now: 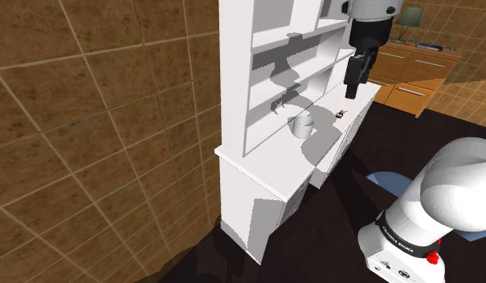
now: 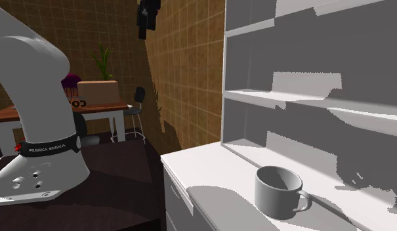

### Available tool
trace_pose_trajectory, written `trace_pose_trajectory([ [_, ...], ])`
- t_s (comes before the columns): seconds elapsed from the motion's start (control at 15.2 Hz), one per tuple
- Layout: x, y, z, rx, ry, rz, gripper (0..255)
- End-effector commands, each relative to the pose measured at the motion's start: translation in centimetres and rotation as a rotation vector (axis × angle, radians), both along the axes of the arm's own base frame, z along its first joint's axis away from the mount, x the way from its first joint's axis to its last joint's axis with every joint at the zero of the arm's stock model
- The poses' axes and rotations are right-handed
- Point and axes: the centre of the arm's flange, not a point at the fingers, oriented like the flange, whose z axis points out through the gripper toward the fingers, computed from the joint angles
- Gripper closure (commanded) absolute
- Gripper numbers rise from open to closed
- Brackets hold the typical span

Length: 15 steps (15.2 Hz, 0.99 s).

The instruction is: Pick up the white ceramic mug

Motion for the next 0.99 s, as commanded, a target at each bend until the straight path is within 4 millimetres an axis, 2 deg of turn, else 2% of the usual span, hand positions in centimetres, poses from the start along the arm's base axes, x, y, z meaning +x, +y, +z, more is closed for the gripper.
trace_pose_trajectory([
  [0.0,0.0,0.0,0.0,0.0,0.0,0.0,0],
  [0.92,7.9,-9.9,-13.0,0.038,-0.073,-0.01,0],
])
